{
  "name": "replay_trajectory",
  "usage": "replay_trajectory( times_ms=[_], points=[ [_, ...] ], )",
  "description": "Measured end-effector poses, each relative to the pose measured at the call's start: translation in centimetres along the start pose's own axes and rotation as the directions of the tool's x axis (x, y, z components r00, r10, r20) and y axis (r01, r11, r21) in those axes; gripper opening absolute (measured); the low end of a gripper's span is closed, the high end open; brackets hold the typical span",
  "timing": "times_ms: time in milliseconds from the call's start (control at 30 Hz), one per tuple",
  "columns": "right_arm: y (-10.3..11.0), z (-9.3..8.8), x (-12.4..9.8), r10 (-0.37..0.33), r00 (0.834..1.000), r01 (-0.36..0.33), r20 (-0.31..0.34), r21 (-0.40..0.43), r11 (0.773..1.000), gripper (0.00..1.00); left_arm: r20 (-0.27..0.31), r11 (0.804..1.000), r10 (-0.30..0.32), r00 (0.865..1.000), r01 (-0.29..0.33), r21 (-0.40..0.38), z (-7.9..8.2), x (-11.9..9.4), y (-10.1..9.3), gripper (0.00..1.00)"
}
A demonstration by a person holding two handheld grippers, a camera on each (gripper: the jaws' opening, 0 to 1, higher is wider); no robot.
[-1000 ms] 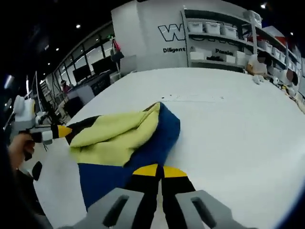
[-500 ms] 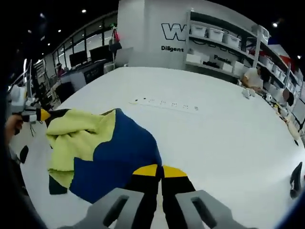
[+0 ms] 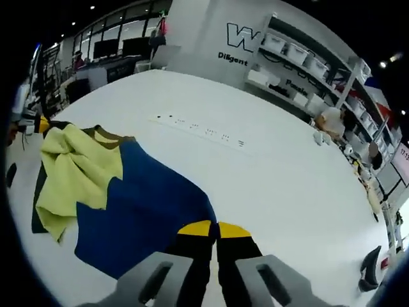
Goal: Fold the garment on the visible template until the final outline fits inside the template.
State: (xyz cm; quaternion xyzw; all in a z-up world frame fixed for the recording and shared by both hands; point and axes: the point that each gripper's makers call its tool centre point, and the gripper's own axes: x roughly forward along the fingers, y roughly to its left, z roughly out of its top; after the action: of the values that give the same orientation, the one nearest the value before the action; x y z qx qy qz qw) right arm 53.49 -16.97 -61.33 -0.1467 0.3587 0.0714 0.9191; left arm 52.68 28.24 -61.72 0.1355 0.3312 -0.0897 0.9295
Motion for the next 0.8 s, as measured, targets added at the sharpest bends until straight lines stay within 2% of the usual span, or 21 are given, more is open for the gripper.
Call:
replay_trajectory(
  times_ms=[33, 67, 133, 200, 233, 267, 300, 367, 400, 467, 500, 533, 567, 600, 633, 667, 733, 800],
  points=[
    [0.1, 0.0, -0.1, -0.004, 1.000, 0.004, -0.001, 0.012, 1.000, 0.00, -0.001, 1.000, -0.001, 1.000, 0.001, -0.008, 0.0, -0.2, -0.2, 0.05],
    [0.1, 0.0, -0.2, -0.011, 1.000, 0.011, 0.005, 0.027, 1.000, 0.00, -0.007, 0.997, 0.001, 1.000, -0.001, -0.076, -0.3, -0.5, -0.6, 0.08],
    [0.4, 0.2, -0.4, -0.019, 0.999, 0.017, 0.027, 0.075, 0.997, 0.00, -0.005, 0.995, -0.010, 1.000, 0.009, -0.102, -0.5, -0.9, -1.1, 0.22],
    [1.8, 0.5, -1.7, -0.003, 0.997, -0.011, 0.079, 0.185, 0.983, 0.12, -0.002, 0.990, -0.001, 1.000, 0.001, -0.139, -1.1, -1.9, -1.7, 0.35],
    [2.8, 0.6, -2.1, 0.029, 0.995, -0.049, 0.096, 0.208, 0.977, 0.19, 0.011, 0.987, 0.004, 1.000, -0.003, -0.160, -1.1, -2.4, -1.9, 0.37],
    [4.2, 0.7, -2.6, 0.065, 0.990, -0.096, 0.125, 0.261, 0.961, 0.27, 0.021, 0.979, 0.003, 1.000, 0.002, -0.206, -1.3, -3.0, -2.5, 0.39],
    [5.5, 0.6, -3.0, 0.105, 0.985, -0.138, 0.138, 0.260, 0.956, 0.31, 0.016, 0.972, -0.016, 1.000, 0.019, -0.233, -1.6, -3.3, -3.3, 0.40],
    [7.9, 0.2, -4.0, 0.138, 0.979, -0.177, 0.152, 0.284, 0.942, 0.32, 0.019, 0.966, -0.054, 0.998, 0.057, -0.253, -2.1, -4.0, -5.1, 0.41],
    [9.2, 0.2, -4.4, 0.171, 0.972, -0.209, 0.164, 0.259, 0.943, 0.31, 0.022, 0.965, -0.084, 0.996, 0.086, -0.247, -2.2, -4.1, -6.0, 0.39],
    [12.1, -0.4, -5.1, 0.218, 0.964, -0.251, 0.153, 0.250, 0.935, 0.30, 0.015, 0.959, -0.099, 0.995, 0.099, -0.264, -2.8, -4.3, -7.3, 0.34],
    [14.3, -0.8, -5.5, 0.273, 0.952, -0.299, 0.140, 0.221, 0.928, 0.31, 0.019, 0.955, -0.133, 0.991, 0.133, -0.263, -2.9, -4.2, -8.4, 0.31],
    [15.5, -1.1, -5.8, 0.293, 0.946, -0.319, 0.137, 0.231, 0.919, 0.31, 0.016, 0.950, -0.148, 0.989, 0.146, -0.276, -3.0, -4.2, -9.0, 0.31],
    [17.5, -1.3, -6.3, 0.339, 0.930, -0.363, 0.139, 0.225, 0.904, 0.32, 0.018, 0.947, -0.161, 0.987, 0.160, -0.277, -3.0, -4.1, -9.4, 0.32],
    [18.6, -1.6, -6.5, 0.360, 0.925, -0.379, 0.125, 0.217, 0.899, 0.33, 0.014, 0.935, -0.195, 0.981, 0.190, -0.300, -3.1, -3.9, -10.6, 0.33],
    [19.3, -1.8, -6.7, 0.360, 0.924, -0.380, 0.125, 0.227, 0.897, 0.33, 0.008, 0.932, -0.197, 0.980, 0.190, -0.309, -3.2, -3.8, -10.7, 0.32],
    [21.0, -2.1, -7.0, 0.402, 0.907, -0.421, 0.125, 0.219, 0.880, 0.32, 0.013, 0.932, -0.198, 0.980, 0.193, -0.308, -3.2, -3.5, -10.9, 0.31],
    [22.3, -2.5, -7.1, 0.415, 0.903, -0.430, 0.113, 0.229, 0.873, 0.31, 0.008, 0.927, -0.208, 0.978, 0.200, -0.317, -3.3, -2.9, -11.4, 0.30],
    [24.2, -2.8, -7.2, 0.454, 0.885, -0.466, 0.105, 0.213, 0.859, 0.30, 0.006, 0.920, -0.219, 0.976, 0.209, -0.330, -3.4, -2.2, -11.6, 0.30]
  ],
)
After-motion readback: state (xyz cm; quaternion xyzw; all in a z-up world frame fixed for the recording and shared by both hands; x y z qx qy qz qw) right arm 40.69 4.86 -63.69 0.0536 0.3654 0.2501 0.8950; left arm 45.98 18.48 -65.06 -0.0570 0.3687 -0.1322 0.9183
